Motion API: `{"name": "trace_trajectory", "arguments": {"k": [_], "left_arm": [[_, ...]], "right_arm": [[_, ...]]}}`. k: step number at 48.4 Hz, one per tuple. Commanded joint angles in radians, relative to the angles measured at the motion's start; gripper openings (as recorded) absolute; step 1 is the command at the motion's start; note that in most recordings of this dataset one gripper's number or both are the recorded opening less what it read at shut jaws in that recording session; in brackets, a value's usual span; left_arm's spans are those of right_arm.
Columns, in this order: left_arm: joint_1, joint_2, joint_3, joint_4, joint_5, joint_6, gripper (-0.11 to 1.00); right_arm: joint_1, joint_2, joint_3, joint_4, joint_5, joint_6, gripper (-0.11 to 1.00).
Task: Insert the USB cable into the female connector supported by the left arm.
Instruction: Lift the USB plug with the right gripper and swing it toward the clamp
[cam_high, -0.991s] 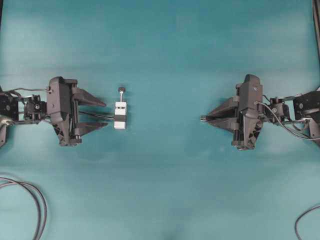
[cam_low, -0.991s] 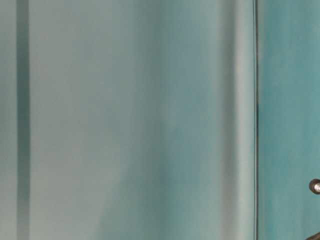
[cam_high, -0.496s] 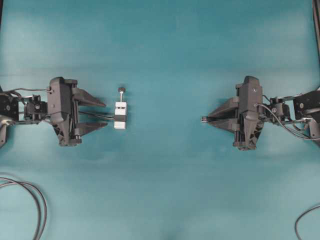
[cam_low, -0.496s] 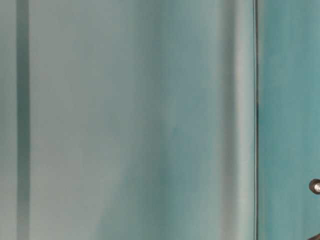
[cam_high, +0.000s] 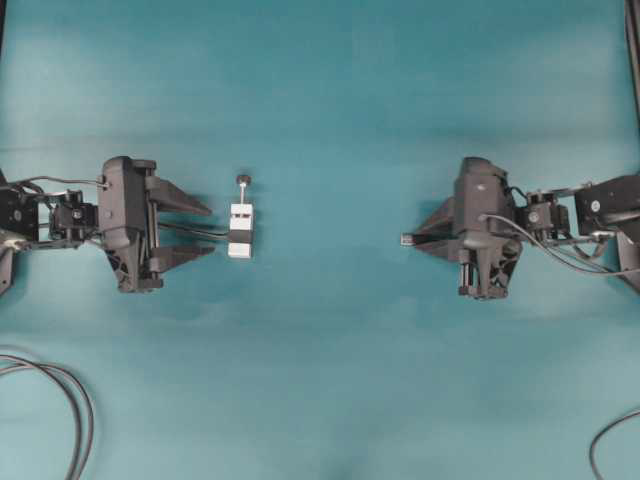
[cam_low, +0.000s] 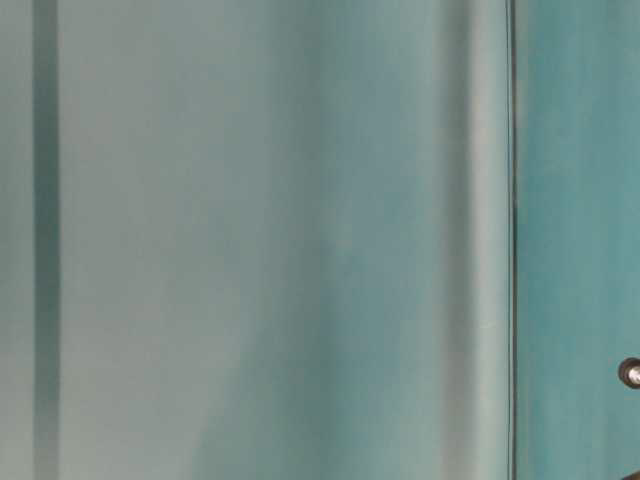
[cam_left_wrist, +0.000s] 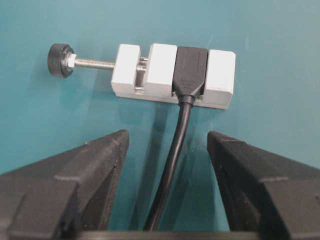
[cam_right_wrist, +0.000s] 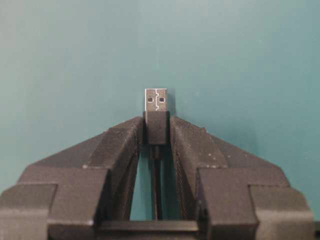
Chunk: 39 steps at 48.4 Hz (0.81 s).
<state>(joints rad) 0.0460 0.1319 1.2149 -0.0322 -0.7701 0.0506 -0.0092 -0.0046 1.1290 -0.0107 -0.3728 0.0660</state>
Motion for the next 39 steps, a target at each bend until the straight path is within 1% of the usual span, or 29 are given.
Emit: {"name": "trace_trajectory", "arguments": {"k": [1, 6, 17, 22, 26, 34, 39], "left_arm": [[0.000, -0.017, -0.011, 0.002, -0.009, 0.017, 0.70], [0.000, -0.011, -0.011, 0.002, -0.011, 0.017, 0.70], [0.002, 0.006, -0.014, 0.002, -0.051, 0.017, 0.70], [0.003, 0.025, -0.014, 0.002, -0.075, 0.017, 0.70], [0.002, 0.041, -0.015, 0.002, -0.091, 0.017, 0.70], [0.003, 0.058, -0.018, 0.002, -0.118, 0.017, 0.70], [0.003, 0.063, -0.020, 0.002, -0.127, 0.017, 0.70]], "right_arm": [[-0.014, -0.055, -0.040, -0.002, 0.060, -0.012, 0.27], [-0.023, -0.078, -0.071, -0.002, 0.106, -0.015, 0.27], [-0.023, -0.078, -0.124, -0.002, 0.115, -0.015, 0.27], [-0.023, -0.078, -0.160, -0.002, 0.144, -0.012, 0.27], [-0.023, -0.077, -0.202, -0.002, 0.215, -0.011, 0.27], [-0.021, -0.054, -0.324, -0.002, 0.462, -0.011, 0.25], [-0.011, -0.020, -0.387, -0.002, 0.565, -0.003, 0.24]]}}
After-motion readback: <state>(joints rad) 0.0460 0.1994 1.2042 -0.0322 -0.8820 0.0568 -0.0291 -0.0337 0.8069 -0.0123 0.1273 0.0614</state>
